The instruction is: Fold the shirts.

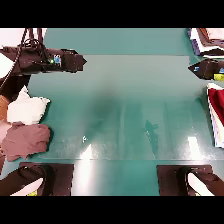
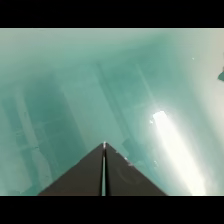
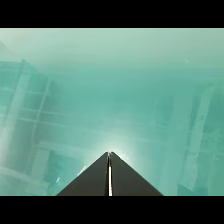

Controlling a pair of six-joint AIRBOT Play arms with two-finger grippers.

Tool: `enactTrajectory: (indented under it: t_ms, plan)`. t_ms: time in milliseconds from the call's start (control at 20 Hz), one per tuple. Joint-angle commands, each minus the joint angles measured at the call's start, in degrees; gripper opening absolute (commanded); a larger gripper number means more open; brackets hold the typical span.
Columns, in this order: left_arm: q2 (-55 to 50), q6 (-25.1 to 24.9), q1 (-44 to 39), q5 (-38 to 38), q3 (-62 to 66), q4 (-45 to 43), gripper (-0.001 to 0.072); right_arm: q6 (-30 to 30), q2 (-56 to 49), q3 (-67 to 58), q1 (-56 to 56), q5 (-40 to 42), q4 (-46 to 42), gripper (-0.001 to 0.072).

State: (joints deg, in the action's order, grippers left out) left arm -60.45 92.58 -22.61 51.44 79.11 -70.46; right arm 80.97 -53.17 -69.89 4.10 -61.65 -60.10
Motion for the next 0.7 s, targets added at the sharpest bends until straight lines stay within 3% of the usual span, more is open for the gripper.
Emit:
enactTrajectory:
  t_ms: [0,650]
  plan:
    - [-0.02,0.00,-0.02,-0.02,0.00,0.00,0.0025,0.00,0.02,-0.07,0.31,0.15,0.07,0.0022]
    - [0.00,-0.79,0.22,-2.08,0.07,-1.70,0.0025,0.00,0.02,-0.07,0.31,0.11,0.07,0.0022]
